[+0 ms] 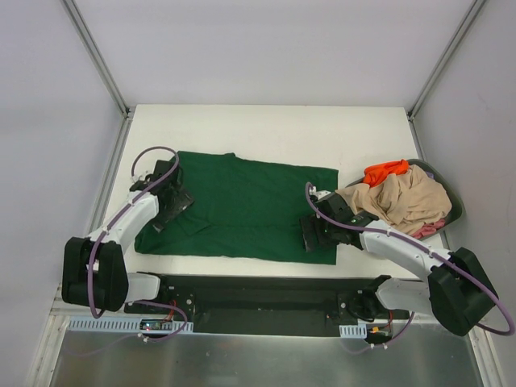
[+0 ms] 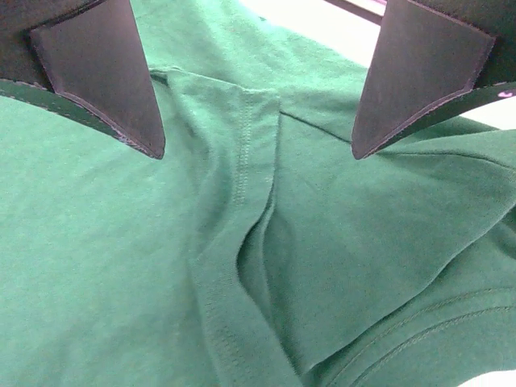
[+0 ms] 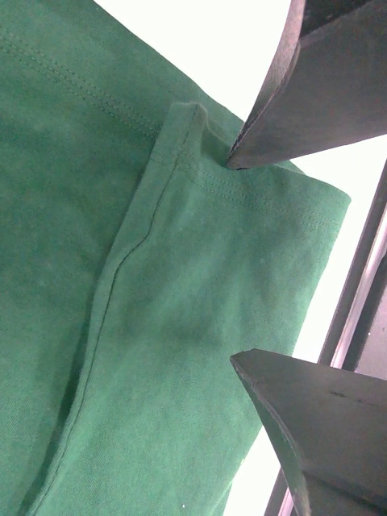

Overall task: Fold and stack the t-shirts
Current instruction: Fold the flattened tshirt in 1/3 of the way

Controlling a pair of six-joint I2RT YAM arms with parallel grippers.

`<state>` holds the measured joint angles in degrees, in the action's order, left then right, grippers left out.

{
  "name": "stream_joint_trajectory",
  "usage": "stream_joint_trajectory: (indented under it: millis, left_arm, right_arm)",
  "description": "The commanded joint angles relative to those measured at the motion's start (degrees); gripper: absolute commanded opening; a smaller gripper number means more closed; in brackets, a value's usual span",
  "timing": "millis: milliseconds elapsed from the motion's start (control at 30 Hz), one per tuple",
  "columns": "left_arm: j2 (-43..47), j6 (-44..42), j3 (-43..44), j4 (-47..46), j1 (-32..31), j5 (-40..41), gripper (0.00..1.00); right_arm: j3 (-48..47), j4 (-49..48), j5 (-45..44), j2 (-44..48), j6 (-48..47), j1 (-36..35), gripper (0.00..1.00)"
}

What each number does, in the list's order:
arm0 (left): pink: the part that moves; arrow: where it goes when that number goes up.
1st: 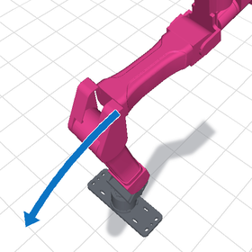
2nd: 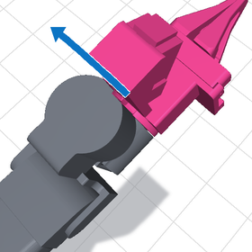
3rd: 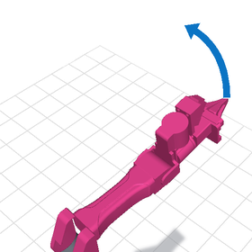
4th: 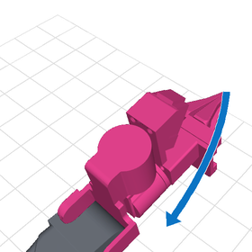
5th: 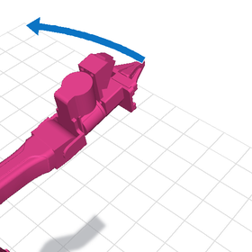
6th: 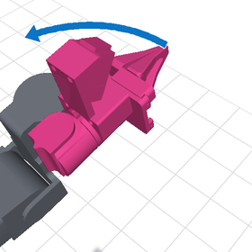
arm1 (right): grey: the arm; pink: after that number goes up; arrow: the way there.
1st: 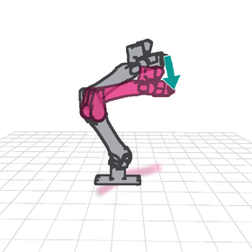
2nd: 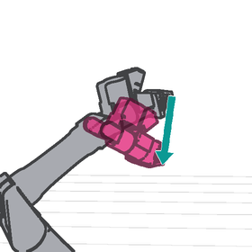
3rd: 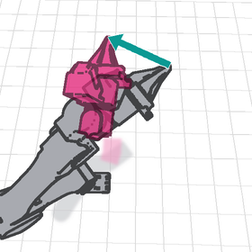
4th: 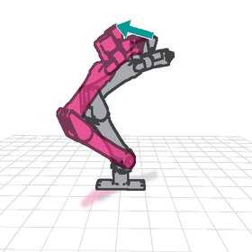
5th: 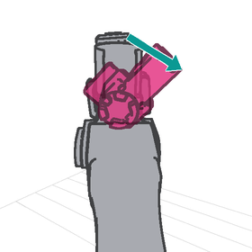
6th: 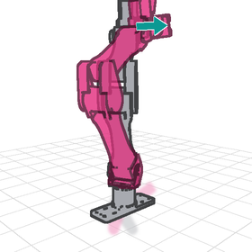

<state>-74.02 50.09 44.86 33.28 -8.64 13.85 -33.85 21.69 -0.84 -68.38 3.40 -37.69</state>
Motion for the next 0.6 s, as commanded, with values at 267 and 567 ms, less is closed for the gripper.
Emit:
stream_joint_trajectory:
  millis: [267,567]
  left_arm:
    - [-9.3,-2.5,6.2,-6.5,-0.4,-0.2,0.99]
    - [-16.5,-2.8,11.8,-11.3,-0.7,-4.9,0.99]
  right_arm:
    - [-0.1,0.4,-0.9,1.7,0.4,0.2,0.96]
    - [-0.4,0.9,-2.1,1.2,0.6,0.3,0.96]
